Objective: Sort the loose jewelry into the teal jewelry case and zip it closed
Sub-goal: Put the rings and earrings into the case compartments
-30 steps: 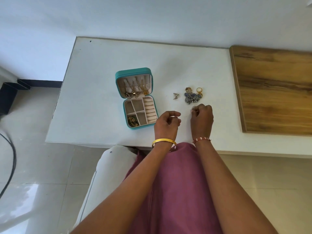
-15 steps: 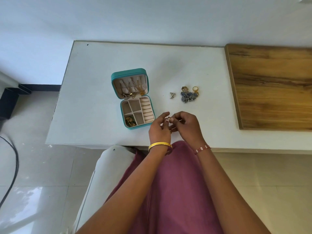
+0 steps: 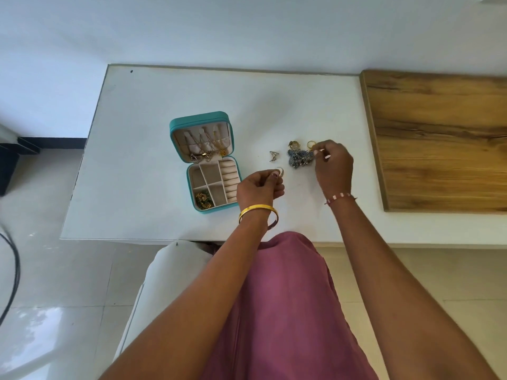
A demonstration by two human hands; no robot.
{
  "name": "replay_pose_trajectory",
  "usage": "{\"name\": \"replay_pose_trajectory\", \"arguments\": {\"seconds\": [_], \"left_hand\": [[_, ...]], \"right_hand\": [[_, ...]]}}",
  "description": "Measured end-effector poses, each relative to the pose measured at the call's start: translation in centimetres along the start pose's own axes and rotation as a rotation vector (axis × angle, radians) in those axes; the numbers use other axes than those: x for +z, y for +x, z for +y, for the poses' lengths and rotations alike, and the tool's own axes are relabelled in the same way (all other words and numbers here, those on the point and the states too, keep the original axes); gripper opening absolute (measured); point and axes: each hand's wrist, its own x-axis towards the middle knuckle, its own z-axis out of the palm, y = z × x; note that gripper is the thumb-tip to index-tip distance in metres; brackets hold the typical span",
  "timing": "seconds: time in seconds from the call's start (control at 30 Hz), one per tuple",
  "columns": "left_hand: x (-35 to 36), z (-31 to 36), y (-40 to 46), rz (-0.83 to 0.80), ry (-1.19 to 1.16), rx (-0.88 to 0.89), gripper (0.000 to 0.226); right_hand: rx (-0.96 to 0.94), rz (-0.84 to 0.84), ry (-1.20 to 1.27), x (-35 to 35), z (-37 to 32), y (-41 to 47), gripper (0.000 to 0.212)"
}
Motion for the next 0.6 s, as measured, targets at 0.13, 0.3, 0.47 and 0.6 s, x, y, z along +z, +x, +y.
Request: {"name": "replay_pose_trajectory", "arguments": {"seconds": [0.13,0.3,0.47,0.6], "left_hand": [[0.1,0.4,0.4,0.017,-0.096,-0.064,0.015],[0.2,0.4,0.3,0.016,-0.148,-0.106,0.021],[0.5,0.6,-0.1,-0.002,-0.163,-0.126,0.021],[0.7,0.8,-0.1,0.001,-0.175,-0.13,0.019]], "right_hand": [[-0.121,-0.109,-0.237,0.1,1.4,1.8,0.033],[-0.16,-0.126,-0.342,0.9,1.6,2.2,0.032],[-0.069,-0.147,-0.324,0.9,1.2,2.2,0.013],[-0.045,-0.191,-0.31,1.0,1.0,2.0,0.014]]}}
